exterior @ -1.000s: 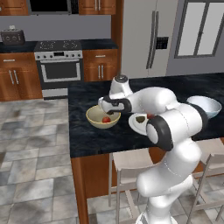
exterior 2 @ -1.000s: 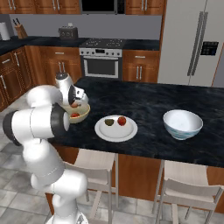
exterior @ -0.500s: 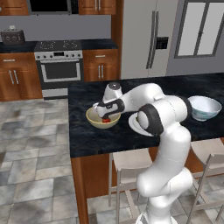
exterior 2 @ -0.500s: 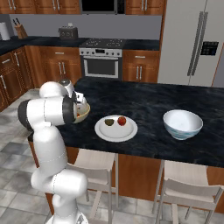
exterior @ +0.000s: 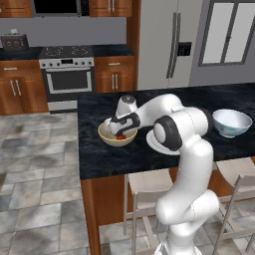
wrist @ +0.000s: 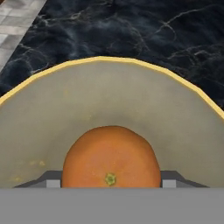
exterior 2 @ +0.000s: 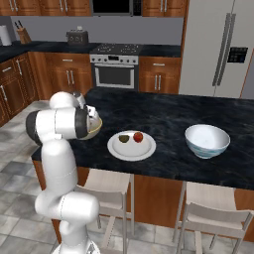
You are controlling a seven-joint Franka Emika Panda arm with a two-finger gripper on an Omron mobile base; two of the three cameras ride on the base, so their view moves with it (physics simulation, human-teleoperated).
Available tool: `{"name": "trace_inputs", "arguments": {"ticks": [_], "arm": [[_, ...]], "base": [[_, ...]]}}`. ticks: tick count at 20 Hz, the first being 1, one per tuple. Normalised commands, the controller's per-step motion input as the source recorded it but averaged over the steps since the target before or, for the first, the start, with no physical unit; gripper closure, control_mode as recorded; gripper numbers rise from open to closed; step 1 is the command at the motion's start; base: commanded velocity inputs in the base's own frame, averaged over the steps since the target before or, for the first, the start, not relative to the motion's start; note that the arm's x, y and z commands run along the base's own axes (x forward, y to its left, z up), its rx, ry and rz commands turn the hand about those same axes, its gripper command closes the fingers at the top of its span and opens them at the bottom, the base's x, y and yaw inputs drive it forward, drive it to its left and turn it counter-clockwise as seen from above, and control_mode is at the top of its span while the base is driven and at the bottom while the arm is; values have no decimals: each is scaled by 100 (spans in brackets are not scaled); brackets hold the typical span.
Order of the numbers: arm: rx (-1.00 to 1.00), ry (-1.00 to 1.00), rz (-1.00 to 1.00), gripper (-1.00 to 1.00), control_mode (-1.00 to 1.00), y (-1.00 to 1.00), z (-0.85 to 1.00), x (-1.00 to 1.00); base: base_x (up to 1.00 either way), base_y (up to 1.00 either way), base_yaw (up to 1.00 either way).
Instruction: Take the fruits from the plate on the dining counter and place two fruits in each bowl.
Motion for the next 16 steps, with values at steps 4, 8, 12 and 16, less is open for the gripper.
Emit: {"name": "trace_inputs", "arguments": {"ticks": [4, 8, 12, 16], "arm": [[0, 0, 0, 100, -100, 0, -39, 0], [0, 0, 0, 100, -100, 0, -17, 2], [0, 1, 0, -100, -100, 0, 0, 0], [0, 1, 0, -100, -100, 0, 0, 0]], "base": [[0, 0, 0], [0, 0, 0], [0, 0, 0], [0, 0, 0]]}}
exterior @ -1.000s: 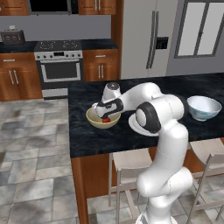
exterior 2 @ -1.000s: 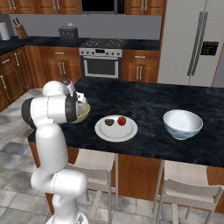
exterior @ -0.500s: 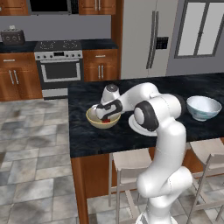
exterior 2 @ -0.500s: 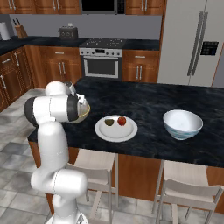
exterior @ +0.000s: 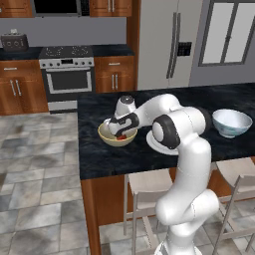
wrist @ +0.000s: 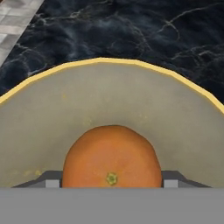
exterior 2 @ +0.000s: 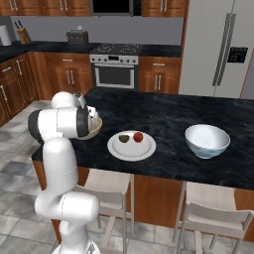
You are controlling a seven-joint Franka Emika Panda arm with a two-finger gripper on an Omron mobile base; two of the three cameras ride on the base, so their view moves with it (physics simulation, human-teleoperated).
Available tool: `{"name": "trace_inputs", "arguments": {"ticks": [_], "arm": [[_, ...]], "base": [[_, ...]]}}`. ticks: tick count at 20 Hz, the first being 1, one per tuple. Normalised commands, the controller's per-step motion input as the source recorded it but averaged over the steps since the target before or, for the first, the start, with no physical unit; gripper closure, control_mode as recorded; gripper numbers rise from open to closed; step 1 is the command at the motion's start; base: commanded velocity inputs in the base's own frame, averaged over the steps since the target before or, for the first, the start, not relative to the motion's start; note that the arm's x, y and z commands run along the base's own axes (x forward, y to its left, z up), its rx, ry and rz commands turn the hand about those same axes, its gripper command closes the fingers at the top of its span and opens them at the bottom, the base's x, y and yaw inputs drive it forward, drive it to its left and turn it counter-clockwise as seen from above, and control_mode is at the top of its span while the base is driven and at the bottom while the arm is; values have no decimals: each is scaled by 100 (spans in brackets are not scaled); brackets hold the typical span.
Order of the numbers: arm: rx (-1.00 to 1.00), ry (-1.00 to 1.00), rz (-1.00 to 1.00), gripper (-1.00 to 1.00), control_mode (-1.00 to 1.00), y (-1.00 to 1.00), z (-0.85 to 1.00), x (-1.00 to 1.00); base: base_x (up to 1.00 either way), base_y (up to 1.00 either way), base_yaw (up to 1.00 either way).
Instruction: Take the fruits from the plate on the dining counter and place two fruits in each bowl.
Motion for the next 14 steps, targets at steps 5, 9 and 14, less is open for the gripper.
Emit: {"name": "trace_inputs", "arguments": {"ticks": [5, 9, 14], "arm": [[0, 0, 0, -100, -100, 0, 0, 0], [0, 0, -3, -100, -100, -10, 18, -1], [0, 1, -14, -100, -100, -31, 54, -8]], "base": [[0, 0, 0], [0, 0, 0], [0, 0, 0]]}}
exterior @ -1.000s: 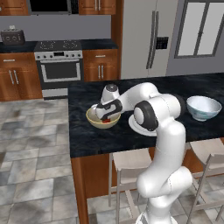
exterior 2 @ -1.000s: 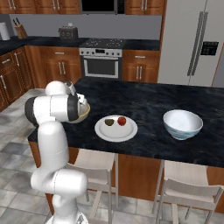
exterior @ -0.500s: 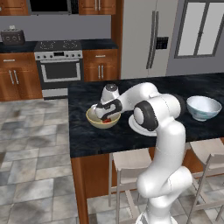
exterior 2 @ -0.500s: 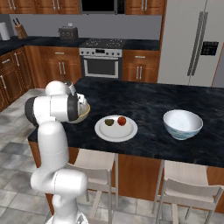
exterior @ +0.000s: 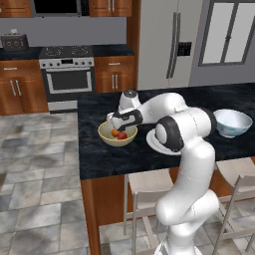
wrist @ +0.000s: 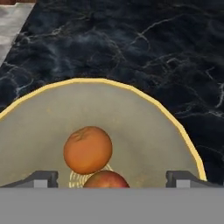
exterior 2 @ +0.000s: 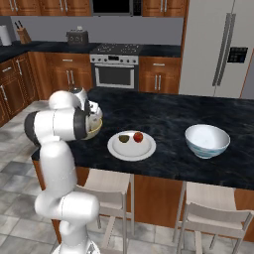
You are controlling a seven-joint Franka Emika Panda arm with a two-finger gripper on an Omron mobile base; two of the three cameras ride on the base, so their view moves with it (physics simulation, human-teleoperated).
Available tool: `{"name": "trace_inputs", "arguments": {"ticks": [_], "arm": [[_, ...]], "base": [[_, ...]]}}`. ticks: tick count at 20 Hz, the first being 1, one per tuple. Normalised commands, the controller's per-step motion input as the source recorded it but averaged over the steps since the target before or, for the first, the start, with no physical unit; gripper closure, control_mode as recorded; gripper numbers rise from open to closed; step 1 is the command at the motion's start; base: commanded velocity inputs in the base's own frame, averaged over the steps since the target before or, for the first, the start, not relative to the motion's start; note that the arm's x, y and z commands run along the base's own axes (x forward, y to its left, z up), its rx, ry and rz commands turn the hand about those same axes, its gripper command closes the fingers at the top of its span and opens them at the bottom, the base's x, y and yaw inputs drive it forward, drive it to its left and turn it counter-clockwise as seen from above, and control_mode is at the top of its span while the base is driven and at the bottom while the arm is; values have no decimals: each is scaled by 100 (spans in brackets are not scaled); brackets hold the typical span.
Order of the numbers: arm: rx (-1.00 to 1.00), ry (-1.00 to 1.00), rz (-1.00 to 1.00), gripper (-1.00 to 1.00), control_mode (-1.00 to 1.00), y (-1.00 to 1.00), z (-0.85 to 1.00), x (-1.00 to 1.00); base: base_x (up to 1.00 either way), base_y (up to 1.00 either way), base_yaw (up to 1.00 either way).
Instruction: Take the fruits from the plate on the dining counter and place two fruits in each bowl.
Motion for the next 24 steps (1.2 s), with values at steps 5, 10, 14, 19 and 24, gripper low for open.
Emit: {"name": "trace_inputs", "arguments": {"ticks": [5, 10, 14, 19, 24], "arm": [[0, 0, -14, -100, -100, -70, 44, -64], [0, 0, -13, -100, -100, -80, 38, -63], [-2, 2, -14, -100, -100, -73, 12, -45], [-1, 6, -12, -100, -100, -85, 0, -14], [0, 1, -3, -100, -100, -79, 0, 4]], "base": [[0, 0, 0], [0, 0, 0], [0, 0, 0], [0, 0, 0], [0, 0, 0]]}}
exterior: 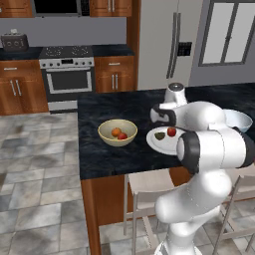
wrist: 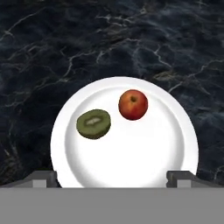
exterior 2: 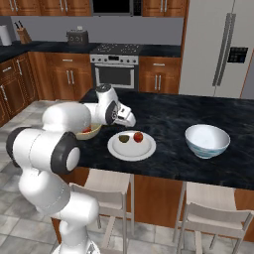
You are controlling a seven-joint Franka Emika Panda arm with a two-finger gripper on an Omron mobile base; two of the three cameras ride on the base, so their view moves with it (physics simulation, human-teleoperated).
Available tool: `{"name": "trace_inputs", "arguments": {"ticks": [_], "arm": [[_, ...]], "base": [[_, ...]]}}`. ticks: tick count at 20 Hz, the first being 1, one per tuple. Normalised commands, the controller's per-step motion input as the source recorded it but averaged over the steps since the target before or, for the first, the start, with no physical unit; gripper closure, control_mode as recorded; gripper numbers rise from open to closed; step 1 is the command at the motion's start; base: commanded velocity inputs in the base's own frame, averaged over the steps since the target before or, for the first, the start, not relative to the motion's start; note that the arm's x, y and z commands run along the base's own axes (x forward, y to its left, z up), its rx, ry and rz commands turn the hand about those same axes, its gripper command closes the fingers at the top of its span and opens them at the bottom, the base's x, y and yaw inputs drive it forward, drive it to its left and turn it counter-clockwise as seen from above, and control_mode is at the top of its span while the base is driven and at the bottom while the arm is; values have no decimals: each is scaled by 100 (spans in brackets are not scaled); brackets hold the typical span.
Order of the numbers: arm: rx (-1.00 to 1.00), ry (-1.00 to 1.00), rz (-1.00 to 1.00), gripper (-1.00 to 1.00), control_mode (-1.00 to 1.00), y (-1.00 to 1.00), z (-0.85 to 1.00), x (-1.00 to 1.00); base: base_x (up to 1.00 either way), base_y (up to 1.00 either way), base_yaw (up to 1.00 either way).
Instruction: Take the fruits from the plate on the dining counter and place two fruits in each bowl.
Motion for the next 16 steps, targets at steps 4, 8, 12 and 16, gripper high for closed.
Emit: {"name": "trace_inputs", "arguments": {"ticks": [4, 8, 12, 16], "arm": [[0, 9, 0, -100, -100, -4, -12, 7], [3, 1, 0, -100, -100, -56, -8, 31], [2, 0, 1, -100, -100, -60, -23, 40], [1, 0, 10, -100, -100, -15, -56, 61]], "base": [[0, 0, 0], [0, 0, 0], [0, 0, 0], [0, 0, 0]]}}
